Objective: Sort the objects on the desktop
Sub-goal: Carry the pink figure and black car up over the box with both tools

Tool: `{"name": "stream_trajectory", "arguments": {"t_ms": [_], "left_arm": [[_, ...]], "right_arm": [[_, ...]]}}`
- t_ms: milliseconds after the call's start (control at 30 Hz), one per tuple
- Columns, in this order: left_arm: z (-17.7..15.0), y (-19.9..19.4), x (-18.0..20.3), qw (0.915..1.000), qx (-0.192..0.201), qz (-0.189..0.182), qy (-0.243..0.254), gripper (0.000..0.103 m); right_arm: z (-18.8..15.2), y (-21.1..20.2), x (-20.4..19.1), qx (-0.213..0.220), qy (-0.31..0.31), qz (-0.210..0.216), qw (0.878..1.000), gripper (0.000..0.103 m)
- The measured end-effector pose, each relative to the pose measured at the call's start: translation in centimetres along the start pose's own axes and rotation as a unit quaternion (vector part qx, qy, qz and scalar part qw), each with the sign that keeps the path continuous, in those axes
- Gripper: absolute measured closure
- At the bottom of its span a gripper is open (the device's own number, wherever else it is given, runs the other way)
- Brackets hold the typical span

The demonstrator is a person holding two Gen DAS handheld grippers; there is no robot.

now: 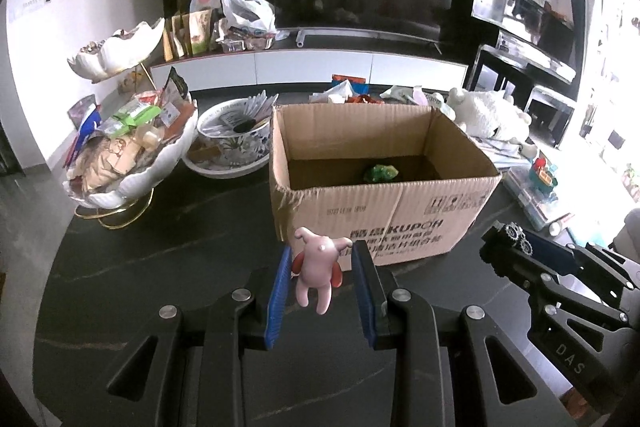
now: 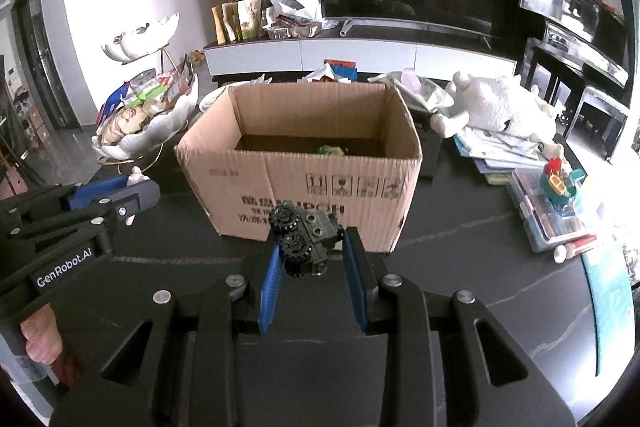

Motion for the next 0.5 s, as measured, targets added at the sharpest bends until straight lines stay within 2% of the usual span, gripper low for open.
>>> {"name": "stream_trajectory", "arguments": {"t_ms": [500], "left_arm": [[3.8,1.1,-0.2,0.9997,0.019,0.014,0.007,0.075]], "right_arm": [[3.7,1.2,0.4,0.014,-0.008,-0.004,1.0,0.076]]}}
Point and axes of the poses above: each gripper's, at about its wrist camera, not at the fingertips, and y roughly the way its jaws point, x to its right, z to its top, the point moved 3 cm from there along y, roughly the way its jaws point, and after that the axes turned 2 degrees about -z, right-handed, at the moved point
